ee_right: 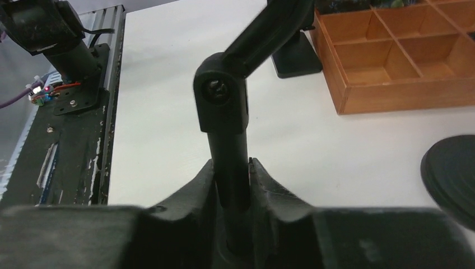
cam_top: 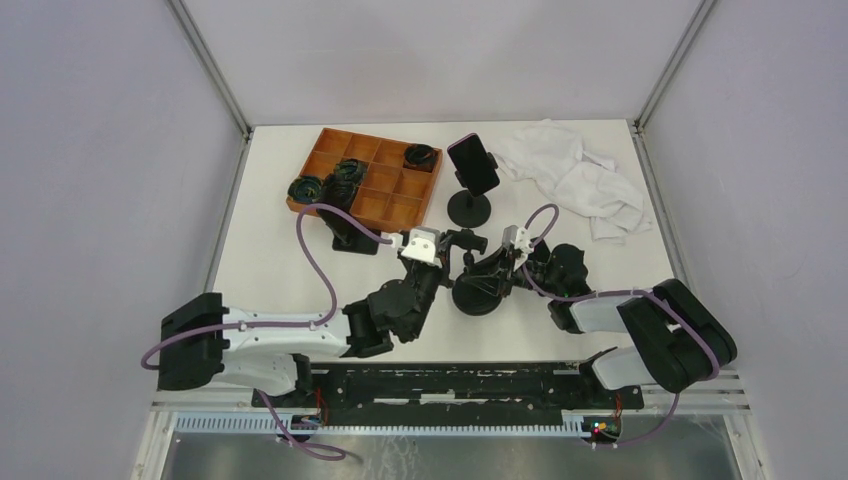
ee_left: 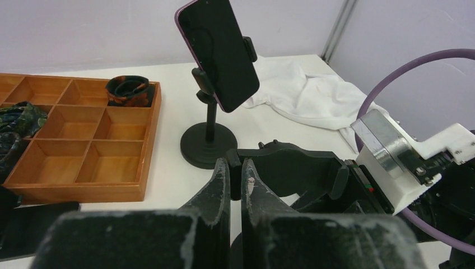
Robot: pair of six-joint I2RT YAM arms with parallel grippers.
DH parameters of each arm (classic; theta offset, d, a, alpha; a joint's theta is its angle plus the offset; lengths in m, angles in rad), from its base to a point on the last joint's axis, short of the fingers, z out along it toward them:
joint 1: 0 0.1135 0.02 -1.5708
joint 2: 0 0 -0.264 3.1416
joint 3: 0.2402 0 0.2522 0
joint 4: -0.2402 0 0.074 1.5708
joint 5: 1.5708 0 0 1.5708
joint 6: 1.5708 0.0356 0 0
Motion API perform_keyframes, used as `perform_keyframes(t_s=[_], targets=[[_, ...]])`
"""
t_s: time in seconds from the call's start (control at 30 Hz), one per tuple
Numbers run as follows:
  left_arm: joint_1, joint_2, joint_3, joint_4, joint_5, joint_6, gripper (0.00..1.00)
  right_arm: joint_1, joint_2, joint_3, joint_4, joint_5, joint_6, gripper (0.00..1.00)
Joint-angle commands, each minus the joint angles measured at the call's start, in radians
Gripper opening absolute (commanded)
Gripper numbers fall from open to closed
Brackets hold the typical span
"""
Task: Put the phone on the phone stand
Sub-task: Adjust the phone stand at the center of the board.
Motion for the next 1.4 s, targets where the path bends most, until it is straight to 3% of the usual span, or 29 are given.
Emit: perform_keyframes(t_s=[0.0,0.17,0.27,0.47,0.67,1.37], targets=[[-0.043,0.027,0.062,0.295,-0.057,0.053,0.02,-0.037,0.008,0.015,-0.110,0.110,0.021,0.39],[-0.041,0.080,0.083,0.379,-0.116,0.165,0.02,-0.046,-0.042,0.028,-0.142,0.039,-0.054,0.72],[-0.039,0.098,0.081,0.437,-0.139,0.247,0.02,-0.069,-0.094,0.057,-0.255,-0.002,-0.150,0.82],[-0.014,0.100,0.078,0.442,-0.170,0.290,0.02,-0.162,-0.182,0.194,-0.656,-0.090,-0.419,0.88],[0.011,0.077,0.043,0.387,-0.189,0.252,0.02,-0.249,-0.270,0.231,-0.816,-0.133,-0.524,0.89],[0.105,0.055,0.039,0.019,-0.166,-0.025,0.02,-0.298,-0.301,0.233,-0.862,-0.132,-0.559,0.90]])
